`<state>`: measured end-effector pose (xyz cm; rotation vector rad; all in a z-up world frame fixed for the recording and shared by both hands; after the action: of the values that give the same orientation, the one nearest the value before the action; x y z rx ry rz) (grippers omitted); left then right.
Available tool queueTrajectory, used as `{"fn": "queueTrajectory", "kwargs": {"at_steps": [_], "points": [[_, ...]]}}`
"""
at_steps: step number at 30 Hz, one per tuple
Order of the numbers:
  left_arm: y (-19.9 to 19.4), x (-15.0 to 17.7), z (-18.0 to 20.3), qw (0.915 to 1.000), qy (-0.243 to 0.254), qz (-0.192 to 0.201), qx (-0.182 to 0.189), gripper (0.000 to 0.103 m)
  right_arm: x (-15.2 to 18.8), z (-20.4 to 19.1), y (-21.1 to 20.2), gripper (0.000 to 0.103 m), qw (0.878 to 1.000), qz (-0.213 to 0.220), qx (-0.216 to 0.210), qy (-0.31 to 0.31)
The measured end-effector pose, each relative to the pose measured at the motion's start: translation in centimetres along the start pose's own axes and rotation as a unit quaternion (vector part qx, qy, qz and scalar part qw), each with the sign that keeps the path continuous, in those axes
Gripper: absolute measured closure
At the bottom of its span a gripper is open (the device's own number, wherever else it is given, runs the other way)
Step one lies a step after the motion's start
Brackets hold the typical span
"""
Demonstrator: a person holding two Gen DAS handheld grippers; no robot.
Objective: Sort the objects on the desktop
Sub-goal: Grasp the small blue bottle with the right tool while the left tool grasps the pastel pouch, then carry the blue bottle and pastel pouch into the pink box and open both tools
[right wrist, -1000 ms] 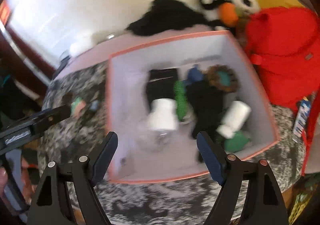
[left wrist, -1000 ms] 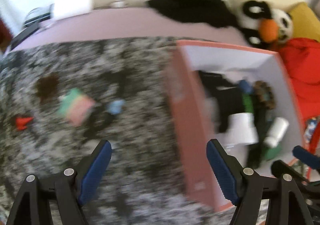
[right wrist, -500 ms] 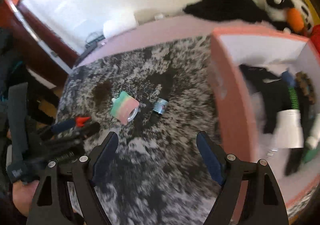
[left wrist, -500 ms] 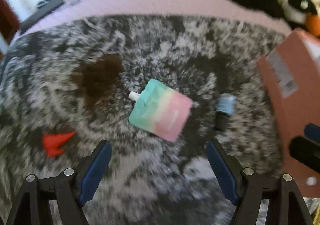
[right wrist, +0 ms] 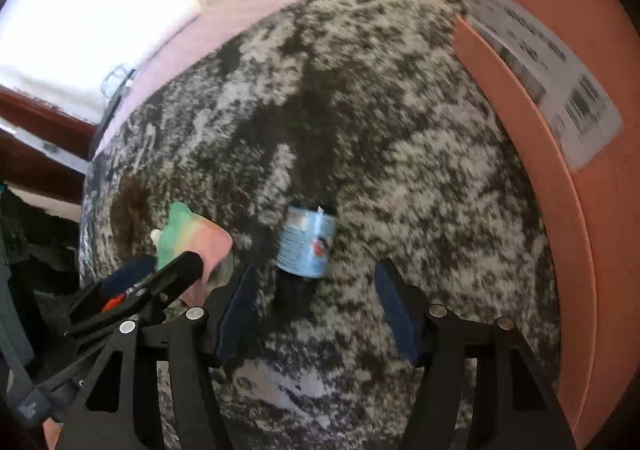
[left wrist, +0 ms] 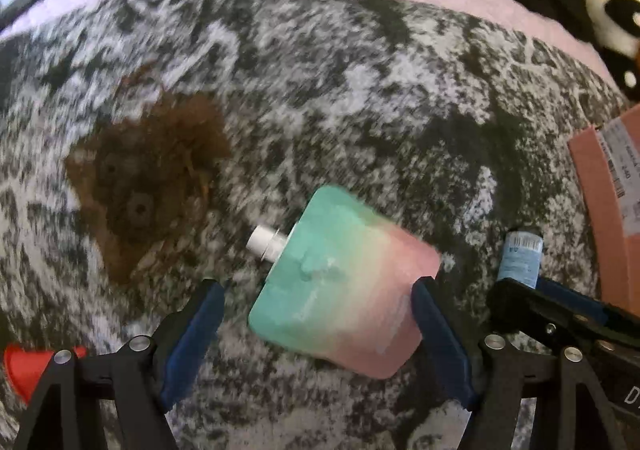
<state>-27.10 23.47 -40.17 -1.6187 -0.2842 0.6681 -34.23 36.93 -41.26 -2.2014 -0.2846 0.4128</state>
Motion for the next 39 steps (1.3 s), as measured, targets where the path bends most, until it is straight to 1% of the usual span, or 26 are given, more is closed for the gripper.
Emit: {"fn": "queueTrajectory", "kwargs": {"at_steps": [2, 4, 6, 7, 8, 11, 12, 13, 15, 16, 17, 19, 20, 22, 29, 32, 36, 39], "points": [[-0.1, 0.6, -0.4, 0.9996, 0.017, -0.008, 0.019, 0.022, 0.0, -0.3, 0.3, 0.035, 1.000, -0.010, -0.013, 0.000], [-0.3, 1.4, -0.2, 0.9984, 0.052, -0.010, 0.020, 0.021, -0.1, -0.3, 0.4, 0.035, 1.000, -0.013, -0.023, 0.012], [0.0, 1.8, 0.2, 0.9970, 0.074, -0.014, 0.015, 0.019, -0.3, -0.2, 0.4, 0.036, 0.999, -0.014, -0.035, 0.031], [0.2, 1.8, 0.6, 0.9964, 0.083, -0.015, 0.011, 0.018, -0.5, -0.2, 0.5, 0.050, 0.999, -0.015, -0.025, 0.023], [0.3, 1.7, 1.1, 0.9957, 0.092, -0.013, 0.005, 0.016, -0.7, -0.2, 0.6, 0.076, 1.000, -0.016, -0.012, 0.011], [0.7, 0.9, 2.3, 0.9951, 0.098, -0.005, -0.001, 0.014, -0.8, -0.5, 0.5, 0.076, 1.000, -0.022, -0.002, -0.009], [0.9, 0.5, 2.8, 0.9954, 0.095, -0.003, 0.000, 0.011, -0.7, -0.5, 0.3, 0.076, 1.000, -0.022, 0.003, -0.016], [1.2, 0.2, 3.2, 0.9949, 0.101, 0.000, -0.006, 0.009, -0.6, -0.5, 0.1, 0.076, 0.999, -0.022, 0.009, -0.023], [2.2, 0.0, 4.2, 0.9912, 0.128, 0.010, -0.032, 0.002, -0.3, -0.3, -0.3, 0.076, 0.999, -0.022, 0.015, -0.029], [2.4, -0.1, 4.3, 0.9904, 0.131, 0.016, -0.039, 0.002, -0.2, 0.0, -0.5, 0.076, 0.999, -0.023, 0.014, -0.026], [2.2, -0.2, 4.0, 0.9910, 0.125, 0.024, -0.042, 0.001, 0.0, 0.3, -0.6, 0.076, 0.999, -0.023, 0.012, -0.023], [1.9, -0.4, 3.5, 0.9920, 0.111, 0.038, -0.047, 0.020, 0.4, 0.8, -0.7, 0.076, 0.999, -0.027, 0.013, -0.023], [1.6, -0.4, 3.1, 0.9930, 0.102, 0.039, -0.045, 0.026, 0.5, 0.8, -0.9, 0.076, 0.999, -0.027, 0.011, -0.025], [0.7, -0.3, 2.3, 0.9953, 0.084, 0.032, -0.036, 0.027, 0.8, 0.9, -1.4, 0.076, 0.999, -0.026, 0.009, -0.029], [-3.8, 2.0, 1.8, 0.9956, 0.070, 0.033, -0.052, 0.027, 2.9, -0.4, -3.9, 0.076, 0.999, -0.031, 0.002, -0.035], [-6.8, 3.9, 0.8, 0.9971, 0.051, 0.034, -0.045, 0.027, 4.6, -1.6, -5.4, 0.076, 0.998, -0.041, -0.003, -0.040], [-11.4, 8.4, -0.3, 0.9983, 0.034, 0.027, -0.038, 0.027, 7.7, -3.1, -8.6, 0.076, 0.997, -0.057, -0.007, -0.050], [-15.1, 12.1, 0.6, 0.9991, 0.027, 0.014, -0.029, 0.027, 10.6, -3.9, -11.5, 0.076, 0.996, -0.069, -0.005, -0.058]]}}
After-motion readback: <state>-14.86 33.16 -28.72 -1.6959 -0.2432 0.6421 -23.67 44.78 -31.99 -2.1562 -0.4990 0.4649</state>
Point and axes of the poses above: each gripper's, at about its wrist camera, not at the fingertips, and y roughly the way its jaws point, z to its right, x to its underside, the point moved 6 cm from there along y, roughly the way its jaws point, and after that the axes turned 13 degrees about -x, right-handed, at the moved point
